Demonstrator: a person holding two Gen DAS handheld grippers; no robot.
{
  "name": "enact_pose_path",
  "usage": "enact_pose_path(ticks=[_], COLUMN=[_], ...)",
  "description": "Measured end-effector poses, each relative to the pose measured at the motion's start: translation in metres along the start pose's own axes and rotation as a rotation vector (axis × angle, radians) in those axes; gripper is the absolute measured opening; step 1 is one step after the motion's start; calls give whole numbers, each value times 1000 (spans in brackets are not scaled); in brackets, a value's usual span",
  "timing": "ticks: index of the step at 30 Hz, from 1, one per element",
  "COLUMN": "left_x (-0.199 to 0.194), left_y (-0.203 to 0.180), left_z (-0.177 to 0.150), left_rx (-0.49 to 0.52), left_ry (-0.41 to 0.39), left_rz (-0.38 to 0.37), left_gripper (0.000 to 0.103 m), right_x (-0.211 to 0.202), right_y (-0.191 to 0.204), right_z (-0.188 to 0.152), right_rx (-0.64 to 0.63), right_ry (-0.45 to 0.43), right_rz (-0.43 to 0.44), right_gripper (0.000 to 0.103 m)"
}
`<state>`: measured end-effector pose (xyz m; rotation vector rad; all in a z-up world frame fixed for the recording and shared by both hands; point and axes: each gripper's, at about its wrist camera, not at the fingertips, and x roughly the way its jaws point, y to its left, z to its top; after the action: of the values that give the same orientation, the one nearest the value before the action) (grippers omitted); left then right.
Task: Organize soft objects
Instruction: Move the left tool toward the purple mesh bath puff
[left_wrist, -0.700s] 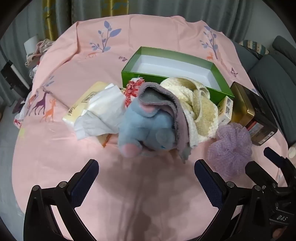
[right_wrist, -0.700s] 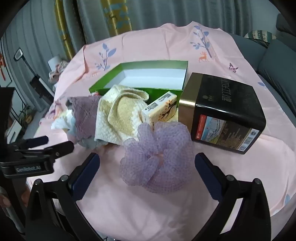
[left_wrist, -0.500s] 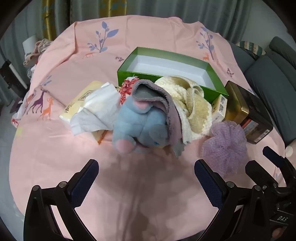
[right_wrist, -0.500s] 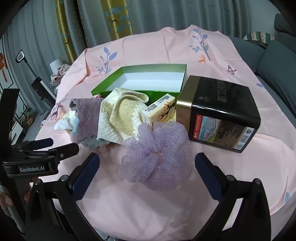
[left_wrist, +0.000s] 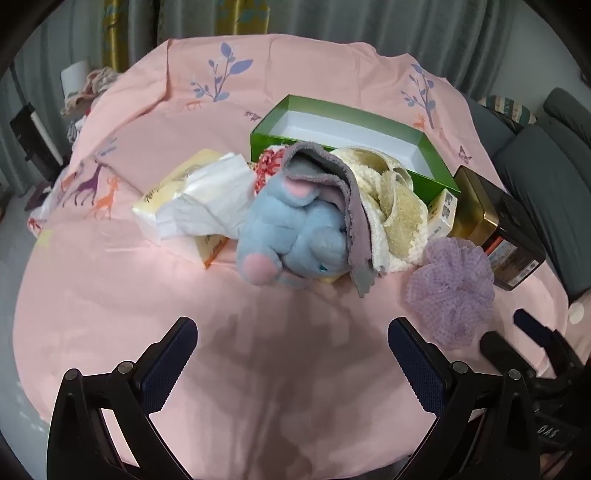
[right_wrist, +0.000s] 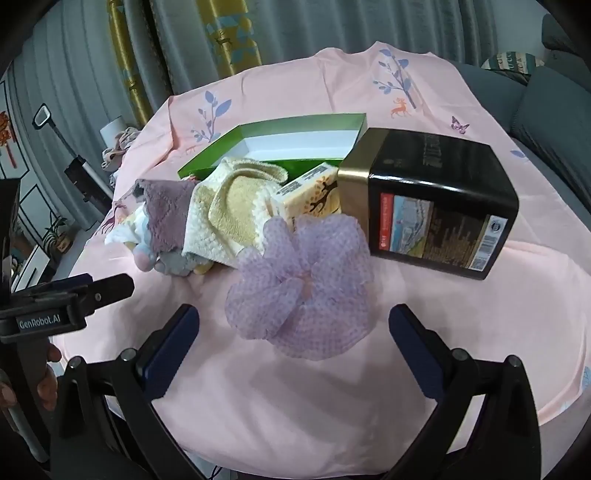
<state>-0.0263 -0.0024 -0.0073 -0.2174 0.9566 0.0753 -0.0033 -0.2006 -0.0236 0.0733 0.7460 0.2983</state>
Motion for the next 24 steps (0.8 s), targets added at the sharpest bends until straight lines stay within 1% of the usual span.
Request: enact_pose_path(ticks=[3, 5, 8, 10, 13, 14, 16, 17, 18, 21, 24], left_x=[2, 2, 4, 6, 12, 14, 17, 18, 20, 23, 28], left_y=[3, 8, 15, 15, 12, 11, 10, 10, 8, 5, 2], left_z=[-1, -1, 0, 1, 0, -1, -1, -1, 0, 2, 5], left_rx=[-22, -49, -96, -85, -56, -46, -34, -30, -28, -33, -29], left_ry=[15, 3, 4, 8, 38, 49, 46, 44, 46, 54, 60], left_rz=[-19, -23, -61, -75, -99, -97, -79, -86, -115, -168, -192], left_gripper=[103, 103, 103, 103, 103, 103, 103, 103, 103, 103, 103], right_x=[6, 9, 13, 14, 17, 18, 21, 23, 24, 28, 33], right_y=[4, 5, 5, 4, 3, 2, -1, -3, -4, -9, -13], right_z=[-2, 0, 3, 3, 1, 1, 1, 1, 1, 4, 5], right_rx=[-22, -21, -19, -17, -17, -17, -14, -12, -10, -12, -9], right_ry=[8, 9, 11, 13, 17, 18, 25, 27, 27, 27, 33], right_rz=[-9, -7, -7, -5, -2, -2, -7, -6, -5, -8, 9], right_gripper=[102, 102, 102, 102, 102, 102, 102, 102, 102, 102, 102])
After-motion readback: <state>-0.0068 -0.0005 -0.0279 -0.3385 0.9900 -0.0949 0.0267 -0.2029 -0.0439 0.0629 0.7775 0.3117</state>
